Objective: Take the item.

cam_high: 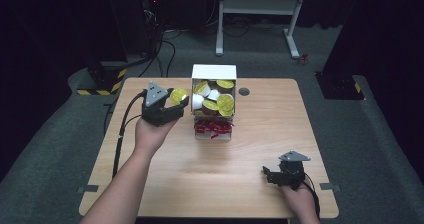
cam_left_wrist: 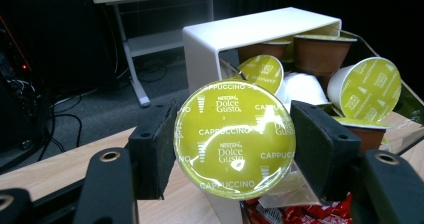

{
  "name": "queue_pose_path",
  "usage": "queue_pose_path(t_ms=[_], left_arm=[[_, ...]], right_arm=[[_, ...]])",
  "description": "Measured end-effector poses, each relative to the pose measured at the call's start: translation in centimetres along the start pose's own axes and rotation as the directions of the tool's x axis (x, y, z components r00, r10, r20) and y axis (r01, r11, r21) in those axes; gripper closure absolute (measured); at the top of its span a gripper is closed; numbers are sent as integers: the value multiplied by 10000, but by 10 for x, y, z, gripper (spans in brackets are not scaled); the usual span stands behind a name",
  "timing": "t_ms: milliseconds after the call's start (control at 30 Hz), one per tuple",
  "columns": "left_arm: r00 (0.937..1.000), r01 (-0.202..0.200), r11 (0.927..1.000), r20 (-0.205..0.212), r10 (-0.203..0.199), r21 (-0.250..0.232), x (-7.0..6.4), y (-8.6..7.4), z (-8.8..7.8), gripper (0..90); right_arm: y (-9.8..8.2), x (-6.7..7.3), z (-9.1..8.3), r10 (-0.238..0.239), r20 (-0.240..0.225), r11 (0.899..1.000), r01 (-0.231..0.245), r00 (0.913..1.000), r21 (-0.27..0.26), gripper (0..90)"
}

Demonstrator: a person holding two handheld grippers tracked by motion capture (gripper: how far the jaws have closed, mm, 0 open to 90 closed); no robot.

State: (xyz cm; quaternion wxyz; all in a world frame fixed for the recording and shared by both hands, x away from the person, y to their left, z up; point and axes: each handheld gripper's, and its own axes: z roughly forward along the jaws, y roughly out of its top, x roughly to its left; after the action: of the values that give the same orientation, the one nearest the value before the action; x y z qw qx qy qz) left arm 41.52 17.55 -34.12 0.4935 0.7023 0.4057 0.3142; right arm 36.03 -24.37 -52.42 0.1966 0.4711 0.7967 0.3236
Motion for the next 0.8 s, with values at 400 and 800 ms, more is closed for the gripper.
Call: queue_pose_path(t_ms=[400, 800], left_arm=[[9997, 203, 9996, -112, -201, 182, 10, -18, -2, 382], [9988, 328, 9987, -373, -313, 395, 19, -39, -2, 382]], right_arm=[[0, 0, 0, 0, -1, 10000, 0, 10000, 1, 125], [0, 0, 0, 0, 0, 10000, 0, 10000, 1, 125]])
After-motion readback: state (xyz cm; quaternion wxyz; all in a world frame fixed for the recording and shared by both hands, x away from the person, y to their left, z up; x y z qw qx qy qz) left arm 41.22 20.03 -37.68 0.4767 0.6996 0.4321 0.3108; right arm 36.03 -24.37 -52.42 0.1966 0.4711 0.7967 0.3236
